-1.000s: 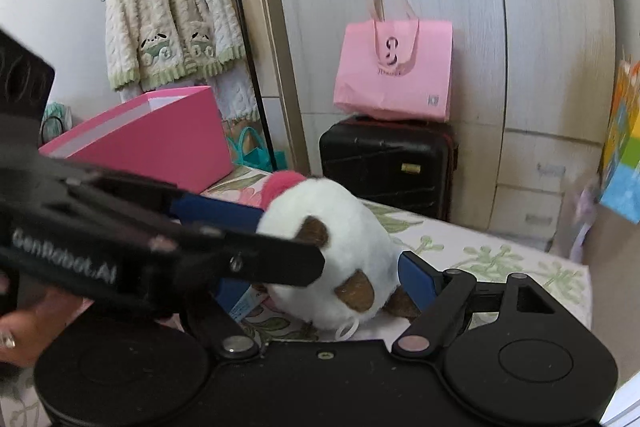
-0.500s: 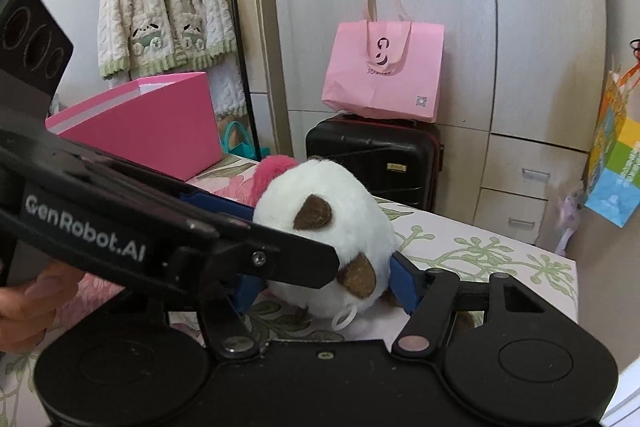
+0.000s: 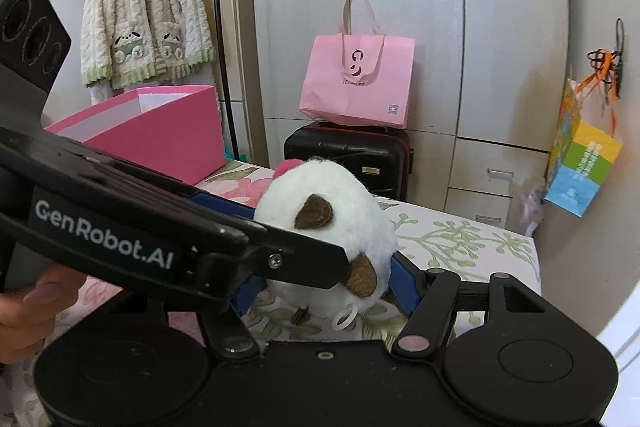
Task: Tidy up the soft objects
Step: 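Lift the white plush toy with both tools and carry it toward the shoebox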
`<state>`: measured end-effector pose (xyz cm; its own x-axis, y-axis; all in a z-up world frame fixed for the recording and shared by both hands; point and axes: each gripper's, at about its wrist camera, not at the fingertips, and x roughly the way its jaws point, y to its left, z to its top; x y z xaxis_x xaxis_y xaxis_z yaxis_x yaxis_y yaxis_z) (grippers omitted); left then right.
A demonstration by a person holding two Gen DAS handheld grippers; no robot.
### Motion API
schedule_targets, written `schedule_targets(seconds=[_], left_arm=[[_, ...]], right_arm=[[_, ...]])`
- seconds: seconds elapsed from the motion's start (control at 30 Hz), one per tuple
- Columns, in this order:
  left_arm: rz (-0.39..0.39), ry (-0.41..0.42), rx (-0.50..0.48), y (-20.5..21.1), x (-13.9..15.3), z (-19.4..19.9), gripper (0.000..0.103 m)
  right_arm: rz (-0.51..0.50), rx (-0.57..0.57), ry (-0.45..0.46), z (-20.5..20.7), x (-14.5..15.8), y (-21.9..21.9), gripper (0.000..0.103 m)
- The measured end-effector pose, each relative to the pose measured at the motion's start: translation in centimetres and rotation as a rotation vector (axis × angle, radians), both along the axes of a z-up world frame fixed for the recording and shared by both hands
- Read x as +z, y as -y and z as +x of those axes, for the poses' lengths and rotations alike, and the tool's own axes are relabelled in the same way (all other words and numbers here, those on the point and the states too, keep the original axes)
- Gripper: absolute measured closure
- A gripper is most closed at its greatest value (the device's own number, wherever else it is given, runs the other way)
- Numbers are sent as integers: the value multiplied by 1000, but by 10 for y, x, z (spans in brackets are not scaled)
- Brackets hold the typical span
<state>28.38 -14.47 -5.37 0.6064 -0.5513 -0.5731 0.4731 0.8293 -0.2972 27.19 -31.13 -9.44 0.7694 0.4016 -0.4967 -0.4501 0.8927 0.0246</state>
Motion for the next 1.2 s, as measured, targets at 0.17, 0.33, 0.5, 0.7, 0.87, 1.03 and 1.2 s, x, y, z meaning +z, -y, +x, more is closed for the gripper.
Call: schedule_targets(seconds=[0.17, 0.33, 0.5, 0.7, 0.87, 1.03, 1.2], left_arm=[[-5, -21, -26, -6, 4, -20, 43], [-3, -30, -56, -15, 8, -43, 43], [45, -8, -68, -18, 12, -71, 43], [81, 17, -62, -31, 15, -106, 44], [90, 32, -58, -50, 21, -133, 45], [71, 35, -39, -73, 26, -155, 45], [63, 33, -1, -100, 40, -175, 46]], right_arm=[[42, -33, -21, -24, 3, 1, 32], [83, -49, -21, -49, 1, 0, 32], [89, -69, -36, -73, 3, -10, 32], [106, -100, -52, -103, 5, -27, 32], [111, -94, -44, -130, 9, -44, 32], [87, -78, -40, -153, 17, -66, 32], [59, -36, -40, -168, 34, -91, 32]])
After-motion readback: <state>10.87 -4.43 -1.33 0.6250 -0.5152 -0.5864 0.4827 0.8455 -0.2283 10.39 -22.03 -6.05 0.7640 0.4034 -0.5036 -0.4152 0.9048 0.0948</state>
